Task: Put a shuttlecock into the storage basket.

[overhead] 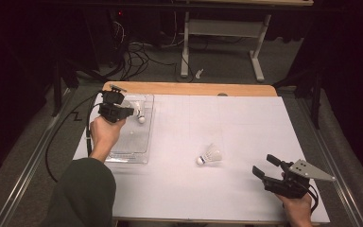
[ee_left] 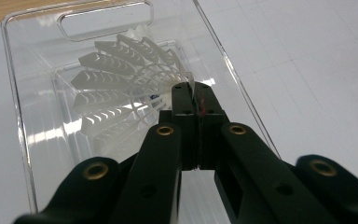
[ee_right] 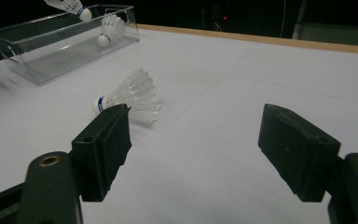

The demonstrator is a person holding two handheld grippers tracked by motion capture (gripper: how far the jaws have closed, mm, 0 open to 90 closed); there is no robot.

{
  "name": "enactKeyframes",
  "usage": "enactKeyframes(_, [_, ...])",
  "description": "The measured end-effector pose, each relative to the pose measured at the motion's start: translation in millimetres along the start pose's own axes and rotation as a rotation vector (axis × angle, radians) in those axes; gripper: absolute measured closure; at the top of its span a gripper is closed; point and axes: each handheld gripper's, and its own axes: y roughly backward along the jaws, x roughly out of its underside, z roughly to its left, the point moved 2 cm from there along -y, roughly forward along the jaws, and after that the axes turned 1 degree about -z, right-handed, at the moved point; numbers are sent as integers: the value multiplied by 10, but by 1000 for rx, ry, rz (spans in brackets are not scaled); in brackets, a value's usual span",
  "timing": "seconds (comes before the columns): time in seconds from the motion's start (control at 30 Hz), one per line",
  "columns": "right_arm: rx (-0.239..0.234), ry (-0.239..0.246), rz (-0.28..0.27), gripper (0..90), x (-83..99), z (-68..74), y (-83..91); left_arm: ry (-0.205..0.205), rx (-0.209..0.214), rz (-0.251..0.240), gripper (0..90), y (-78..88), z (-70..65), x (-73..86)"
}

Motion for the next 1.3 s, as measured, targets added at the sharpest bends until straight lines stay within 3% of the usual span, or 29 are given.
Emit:
enactKeyframes(1.13, [-2,1,-1,256,0,-1,1,51,-10,19,884,-159,116,-21])
enactKeyframes(1.2, [-1,0,-1,256,0,-1,1,55,-9,18,855,-163,121,-22])
enactKeyframes(1.3, [-1,0,-2,256,-1,-1,2,56,-27,6,697,-149,122,-24])
